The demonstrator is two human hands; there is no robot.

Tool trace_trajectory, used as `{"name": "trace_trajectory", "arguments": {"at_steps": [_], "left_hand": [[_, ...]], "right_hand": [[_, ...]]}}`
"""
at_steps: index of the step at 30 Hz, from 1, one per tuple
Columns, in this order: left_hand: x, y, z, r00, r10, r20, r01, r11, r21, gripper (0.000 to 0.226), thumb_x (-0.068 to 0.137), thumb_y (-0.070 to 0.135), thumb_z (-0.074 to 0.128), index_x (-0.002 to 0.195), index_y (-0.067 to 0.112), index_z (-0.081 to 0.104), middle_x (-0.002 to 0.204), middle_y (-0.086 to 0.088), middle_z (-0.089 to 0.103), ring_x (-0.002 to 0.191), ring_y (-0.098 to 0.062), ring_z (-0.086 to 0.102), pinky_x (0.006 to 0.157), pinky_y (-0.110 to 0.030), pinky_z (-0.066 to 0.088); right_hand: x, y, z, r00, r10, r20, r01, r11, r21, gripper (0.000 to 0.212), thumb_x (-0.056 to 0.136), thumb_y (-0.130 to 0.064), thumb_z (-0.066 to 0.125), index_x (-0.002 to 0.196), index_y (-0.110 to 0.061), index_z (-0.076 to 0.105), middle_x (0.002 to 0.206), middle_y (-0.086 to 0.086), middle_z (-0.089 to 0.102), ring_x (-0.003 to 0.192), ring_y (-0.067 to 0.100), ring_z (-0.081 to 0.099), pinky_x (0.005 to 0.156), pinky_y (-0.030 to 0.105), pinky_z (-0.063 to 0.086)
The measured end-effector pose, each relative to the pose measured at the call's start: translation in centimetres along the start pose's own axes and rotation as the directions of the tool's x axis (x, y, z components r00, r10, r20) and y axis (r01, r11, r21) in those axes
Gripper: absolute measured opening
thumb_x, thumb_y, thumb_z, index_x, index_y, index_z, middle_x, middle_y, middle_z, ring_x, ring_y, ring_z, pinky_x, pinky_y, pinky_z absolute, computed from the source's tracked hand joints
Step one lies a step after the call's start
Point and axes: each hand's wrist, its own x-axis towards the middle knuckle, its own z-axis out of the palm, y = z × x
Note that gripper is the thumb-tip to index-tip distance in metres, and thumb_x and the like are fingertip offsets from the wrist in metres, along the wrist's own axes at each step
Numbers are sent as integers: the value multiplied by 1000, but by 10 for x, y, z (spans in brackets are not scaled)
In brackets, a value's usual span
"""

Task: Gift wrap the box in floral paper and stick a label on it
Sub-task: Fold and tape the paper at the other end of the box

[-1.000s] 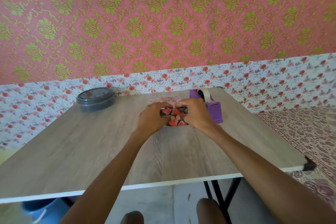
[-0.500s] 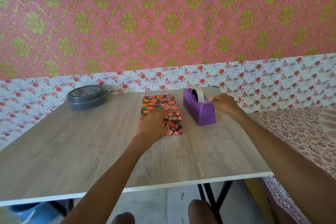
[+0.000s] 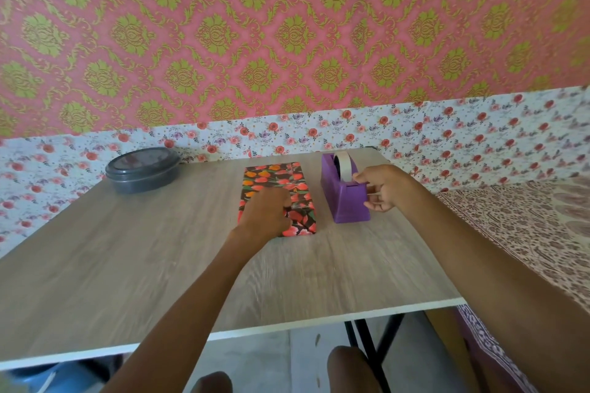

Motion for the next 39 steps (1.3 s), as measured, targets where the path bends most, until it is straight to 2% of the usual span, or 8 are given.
{"name": "trace_trajectory", "arguments": {"at_steps": [4, 6, 11, 15, 20, 31, 34, 39], "left_hand": [[-4, 2, 0, 1000, -2, -18, 2, 1000, -20, 14, 80, 14, 71, 91, 12, 63, 88, -2, 64, 78, -18, 58, 57, -21, 32], [-6, 2, 1, 999, 6, -33, -7, 1000, -29, 15, 79, 14, 72, 80, 16, 57, 80, 1, 60, 74, -17, 56, 52, -21, 29], [-10, 0, 2, 998, 11, -55, -14, 999, -42, 21, 79, 11, 73, 77, 18, 54, 74, 4, 56, 66, -13, 50, 48, -14, 24], [-9, 1, 3, 998, 10, -61, -13, 999, -43, 19, 80, 10, 72, 78, 15, 55, 75, 2, 56, 70, -17, 55, 49, -17, 25], [-10, 2, 4, 997, -12, -76, 9, 999, -37, 14, 80, 9, 72, 92, 9, 64, 83, -1, 60, 73, -16, 53, 62, -23, 36], [-13, 3, 4, 998, -25, -58, 21, 998, -65, 22, 78, 10, 73, 80, 17, 52, 80, -1, 55, 76, -20, 51, 62, -27, 33], [-14, 4, 4, 998, -24, -63, 20, 997, -72, 25, 79, 8, 72, 79, 18, 49, 77, 0, 54, 74, -19, 50, 62, -27, 32], [-14, 3, 4, 998, -26, -60, 22, 997, -69, 25, 79, 9, 73, 78, 17, 49, 77, 1, 53, 74, -20, 52, 58, -27, 30]], "right_hand": [[-9, -4, 0, 999, 39, 28, -40, 998, 46, 16, 90, -16, 69, 84, -9, 57, 85, 8, 56, 76, 19, 54, 77, 27, 51], [-7, -4, -1, 998, 44, 44, -48, 994, 97, 13, 90, -7, 68, 79, -7, 61, 100, 7, 58, 84, 17, 54, 81, 25, 52], [1, 3, 4, 998, -33, 57, 21, 979, 202, 23, 96, 7, 52, 80, -4, 64, 114, -3, 64, 77, 5, 52, 62, 21, 50], [-2, 7, 8, 997, -79, 4, 75, 968, 241, 21, 96, 6, 53, 107, -1, 69, 106, -2, 64, 71, 5, 50, 53, 18, 52], [-7, 15, 2, 989, -147, 22, 126, 908, 399, 11, 91, 1, 63, 83, -7, 62, 100, 4, 57, 65, 7, 41, 83, 33, 57], [2, 35, 4, 959, -281, -43, 269, 849, 456, 4, 81, 0, 67, 84, 0, 69, 75, 8, 67, 74, 13, 58, 76, 26, 57], [5, 41, 6, 948, -310, -63, 305, 842, 445, 3, 78, 6, 65, 77, 3, 65, 94, 11, 69, 71, 11, 62, 87, 28, 56], [0, 47, 6, 935, -349, -59, 346, 866, 362, 8, 78, 10, 61, 84, 12, 66, 83, 13, 65, 82, 14, 63, 101, 32, 50]]}}
